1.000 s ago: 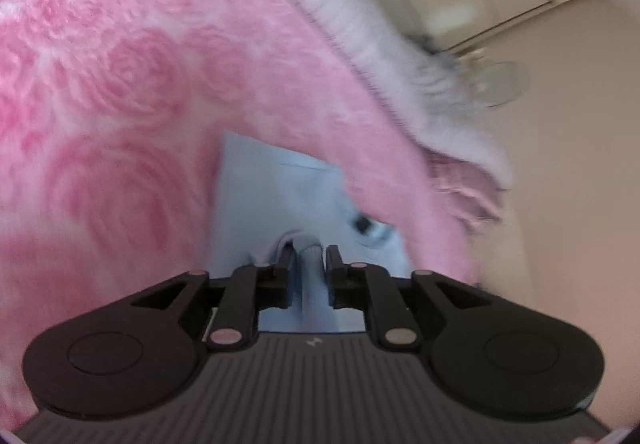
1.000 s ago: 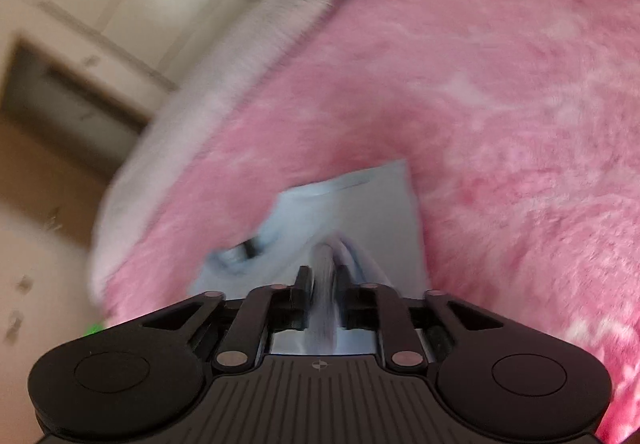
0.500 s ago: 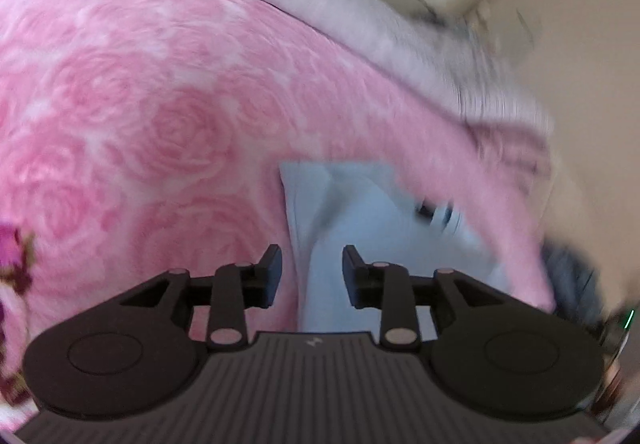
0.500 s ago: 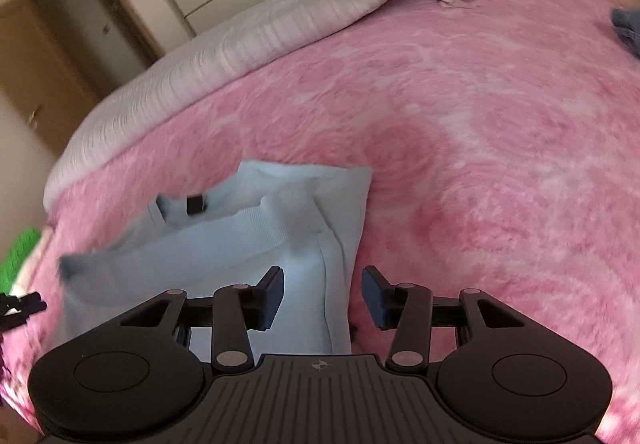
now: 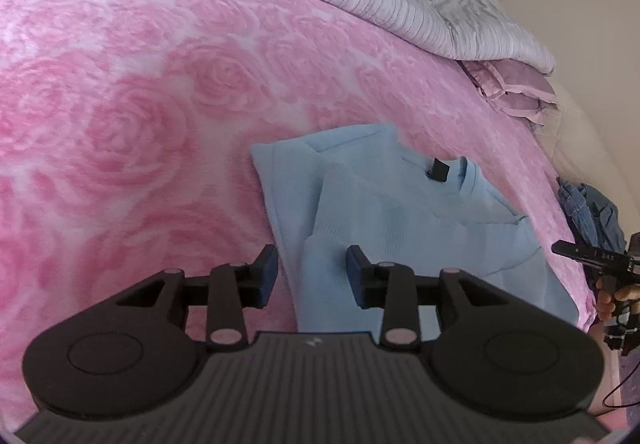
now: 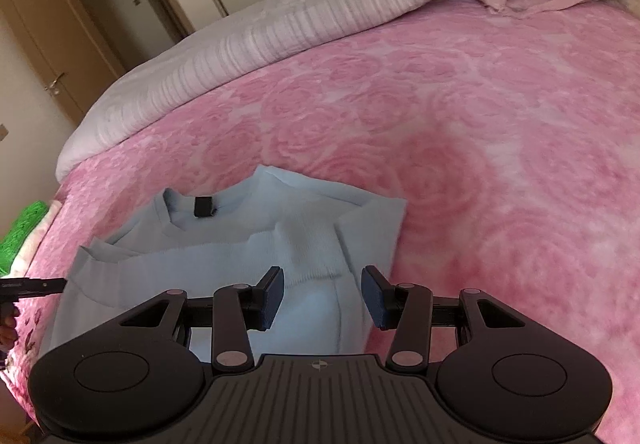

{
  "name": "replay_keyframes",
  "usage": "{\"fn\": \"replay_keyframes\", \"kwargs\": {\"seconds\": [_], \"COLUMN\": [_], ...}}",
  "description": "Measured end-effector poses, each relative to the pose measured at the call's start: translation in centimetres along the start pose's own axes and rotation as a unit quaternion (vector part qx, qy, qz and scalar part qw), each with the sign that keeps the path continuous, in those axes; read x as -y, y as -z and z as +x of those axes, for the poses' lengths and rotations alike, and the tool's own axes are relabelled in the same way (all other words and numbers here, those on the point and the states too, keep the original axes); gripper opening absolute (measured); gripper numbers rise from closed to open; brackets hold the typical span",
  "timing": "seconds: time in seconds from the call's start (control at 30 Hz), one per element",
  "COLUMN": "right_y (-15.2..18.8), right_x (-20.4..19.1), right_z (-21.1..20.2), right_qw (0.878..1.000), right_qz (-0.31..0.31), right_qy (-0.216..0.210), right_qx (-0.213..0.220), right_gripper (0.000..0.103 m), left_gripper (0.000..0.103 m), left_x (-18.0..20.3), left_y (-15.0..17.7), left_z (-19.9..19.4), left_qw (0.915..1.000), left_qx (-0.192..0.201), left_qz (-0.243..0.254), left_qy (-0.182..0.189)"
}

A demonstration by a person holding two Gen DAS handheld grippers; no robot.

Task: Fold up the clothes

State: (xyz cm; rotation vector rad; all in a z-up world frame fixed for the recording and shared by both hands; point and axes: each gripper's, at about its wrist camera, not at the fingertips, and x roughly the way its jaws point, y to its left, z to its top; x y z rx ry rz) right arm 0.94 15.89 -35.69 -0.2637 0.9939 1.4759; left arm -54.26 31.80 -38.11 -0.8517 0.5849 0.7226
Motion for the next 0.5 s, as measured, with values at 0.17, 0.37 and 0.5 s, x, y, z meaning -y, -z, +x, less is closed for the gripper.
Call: {"fn": "replay_keyframes", "kwargs": {"seconds": [0.17,0.37,0.5], "right_y": [-0.7,-0.2,0.1], "right_x": [1.0,1.4,2.2], "right_z": [2.3,3.1,3.1], "right_qw": [1.0,0.999,0.999], "right_qz": [0.013,0.007,0.018], "right_qy": [-0.023,-0.029,-0.031], "right_qx": [-0.016,-0.021,-0.019], "right_gripper": [0.047,0.041,0.041], "left_gripper": [0.025,0.013,0.017], "left_x": [0.0,0.6,0.4], "left_y": [0.1,0.6,0.6], "left_z": [0.9,0.8,1.1], "left_qw": [1.0,0.9997,0.9999], "left_qx": [-0.001,0.01,0.01], "left_qz": [0.004,0.024,0.011], "left_qy": [0.005,-0.001,0.001]}}
